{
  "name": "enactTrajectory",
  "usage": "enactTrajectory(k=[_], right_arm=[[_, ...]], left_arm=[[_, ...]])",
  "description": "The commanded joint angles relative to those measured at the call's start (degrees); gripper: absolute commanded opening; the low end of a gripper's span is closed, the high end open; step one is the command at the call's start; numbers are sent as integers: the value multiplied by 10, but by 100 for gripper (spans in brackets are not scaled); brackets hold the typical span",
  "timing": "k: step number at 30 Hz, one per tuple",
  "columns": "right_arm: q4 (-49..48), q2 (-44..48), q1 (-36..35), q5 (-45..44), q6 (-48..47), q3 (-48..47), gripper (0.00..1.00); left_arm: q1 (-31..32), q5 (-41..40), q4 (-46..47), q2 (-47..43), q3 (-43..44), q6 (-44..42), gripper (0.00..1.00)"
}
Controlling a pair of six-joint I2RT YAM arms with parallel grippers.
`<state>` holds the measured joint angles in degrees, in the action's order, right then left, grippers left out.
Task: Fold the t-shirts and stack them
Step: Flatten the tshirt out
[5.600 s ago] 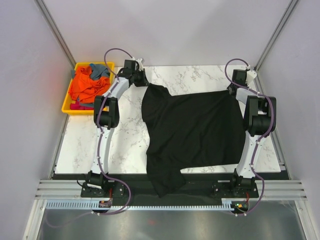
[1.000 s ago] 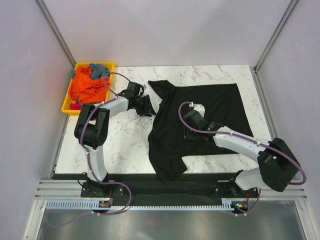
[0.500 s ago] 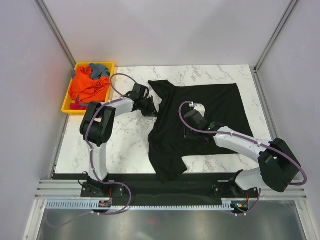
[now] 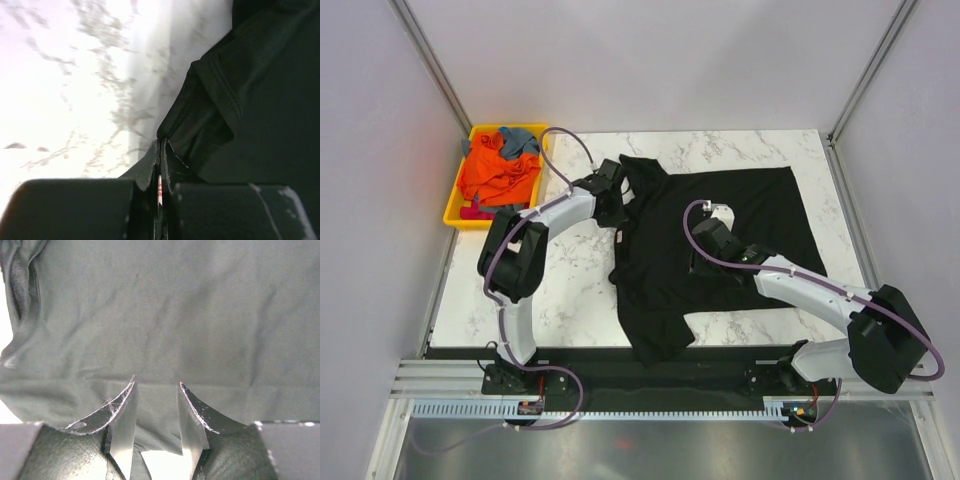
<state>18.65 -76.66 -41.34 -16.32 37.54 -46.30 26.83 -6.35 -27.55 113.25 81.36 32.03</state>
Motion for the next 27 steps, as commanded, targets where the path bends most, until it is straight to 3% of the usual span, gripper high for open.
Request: enactTrajectory(k=[1,10,17,22,27], right_arm=[[-6,25,4,-3,-4,5,45],[2,38,6,-4,1,10,45],[5,17,24,-13,10,11,47],[5,15,42,-9,3,2,47],[4,4,57,0,-6,-14,47]], left_arm=[[-5,-109,-67,9,38,23,2],[-27,-140,-110,57,82,18,3],[-43,-164,-132,43,102,8,39],[-71,-135,-131,41,118,-23,39],[-71,-37,-79,47,115,-86,38]])
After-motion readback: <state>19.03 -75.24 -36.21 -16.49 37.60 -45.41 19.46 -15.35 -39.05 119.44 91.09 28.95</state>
